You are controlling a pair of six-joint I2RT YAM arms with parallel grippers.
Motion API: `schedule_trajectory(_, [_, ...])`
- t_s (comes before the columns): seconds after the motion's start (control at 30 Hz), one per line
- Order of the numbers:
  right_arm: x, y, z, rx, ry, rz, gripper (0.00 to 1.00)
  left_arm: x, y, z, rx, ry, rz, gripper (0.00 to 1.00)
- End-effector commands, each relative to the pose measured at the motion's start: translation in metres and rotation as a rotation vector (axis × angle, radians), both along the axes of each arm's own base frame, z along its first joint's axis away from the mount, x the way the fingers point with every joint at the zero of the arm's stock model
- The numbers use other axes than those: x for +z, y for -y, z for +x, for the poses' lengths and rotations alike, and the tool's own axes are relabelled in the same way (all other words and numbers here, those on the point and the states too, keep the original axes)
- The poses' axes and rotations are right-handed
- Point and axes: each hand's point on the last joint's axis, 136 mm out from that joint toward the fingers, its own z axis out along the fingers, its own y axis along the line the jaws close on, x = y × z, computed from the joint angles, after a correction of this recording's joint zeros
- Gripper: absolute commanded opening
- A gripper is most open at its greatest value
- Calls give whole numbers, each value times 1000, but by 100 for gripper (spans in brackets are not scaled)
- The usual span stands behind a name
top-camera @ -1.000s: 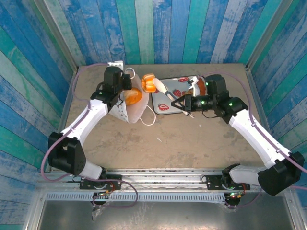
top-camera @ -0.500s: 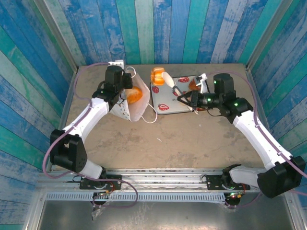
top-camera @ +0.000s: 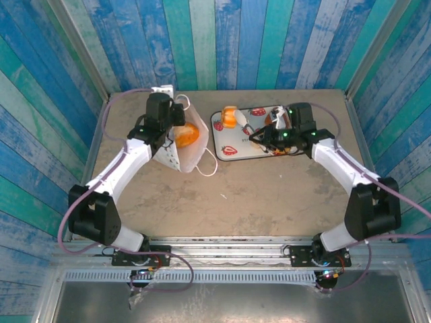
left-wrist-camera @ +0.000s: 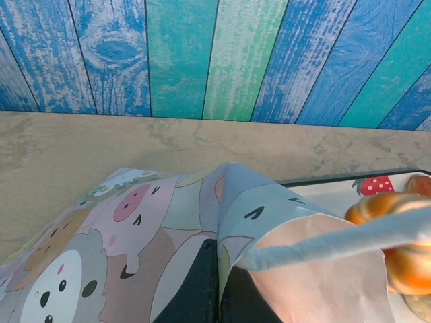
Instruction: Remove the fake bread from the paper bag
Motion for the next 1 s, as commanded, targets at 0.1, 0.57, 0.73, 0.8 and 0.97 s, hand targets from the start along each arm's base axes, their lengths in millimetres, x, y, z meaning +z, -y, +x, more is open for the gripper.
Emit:
schedule_trajectory(0.1, [-5, -15, 31, 21, 12, 68, 1, 38, -8, -13, 11, 90, -10, 0])
schedule_trajectory(0.57, [-24, -40, 66, 54, -21, 138, 1, 31, -5, -12, -2, 76, -12, 0])
schedule_trajectory(0.73, [-34, -44, 76, 53, -42, 152, 1, 30, -4, -11, -7, 74, -19, 0])
schedule_trajectory(0.8, [-42, -45, 80, 50, -60, 151, 1, 30, -3, -11, -10, 73, -20, 0])
schedule_trajectory(0.97, [-60, -42, 83, 21, -112, 149, 1, 30, -3, -12, -12, 72, -20, 0])
